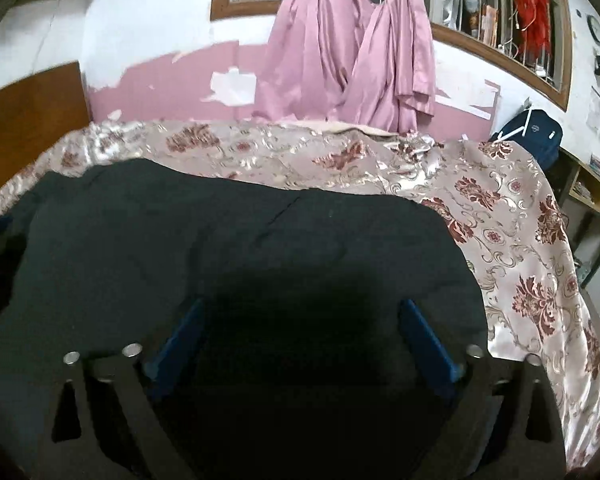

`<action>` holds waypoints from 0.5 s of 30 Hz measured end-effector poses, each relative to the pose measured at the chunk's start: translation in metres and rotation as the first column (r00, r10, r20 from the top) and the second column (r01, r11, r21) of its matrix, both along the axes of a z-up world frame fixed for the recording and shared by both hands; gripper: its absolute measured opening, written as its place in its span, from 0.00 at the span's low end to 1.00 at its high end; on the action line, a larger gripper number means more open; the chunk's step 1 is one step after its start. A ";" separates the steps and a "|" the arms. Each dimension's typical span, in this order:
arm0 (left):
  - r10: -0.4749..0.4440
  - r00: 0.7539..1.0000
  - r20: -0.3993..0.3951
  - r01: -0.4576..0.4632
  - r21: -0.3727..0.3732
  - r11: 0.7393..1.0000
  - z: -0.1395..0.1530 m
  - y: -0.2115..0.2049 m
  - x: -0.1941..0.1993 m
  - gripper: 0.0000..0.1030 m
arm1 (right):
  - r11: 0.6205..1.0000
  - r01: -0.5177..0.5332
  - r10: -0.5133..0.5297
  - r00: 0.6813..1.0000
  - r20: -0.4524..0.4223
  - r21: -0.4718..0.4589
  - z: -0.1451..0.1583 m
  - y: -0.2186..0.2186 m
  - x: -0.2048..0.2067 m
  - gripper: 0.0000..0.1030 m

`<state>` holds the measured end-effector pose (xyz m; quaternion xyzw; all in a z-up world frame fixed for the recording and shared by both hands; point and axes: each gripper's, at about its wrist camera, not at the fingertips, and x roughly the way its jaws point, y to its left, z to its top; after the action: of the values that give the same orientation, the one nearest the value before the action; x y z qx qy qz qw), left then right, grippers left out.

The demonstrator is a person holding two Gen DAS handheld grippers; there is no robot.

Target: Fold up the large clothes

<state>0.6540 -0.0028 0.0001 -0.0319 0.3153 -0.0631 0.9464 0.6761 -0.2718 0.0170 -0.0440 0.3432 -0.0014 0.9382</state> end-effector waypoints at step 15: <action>0.043 0.998 -0.053 -0.048 -0.113 0.992 -0.014 0.022 0.019 1.00 | 0.939 -0.027 0.029 1.000 0.001 0.342 -0.039 -0.044 0.014 0.99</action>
<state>0.6733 0.0197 -0.0136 -0.0946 0.3340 -0.0585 0.9360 0.6897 -0.3160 -0.0223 0.1145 0.3392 0.0716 0.9310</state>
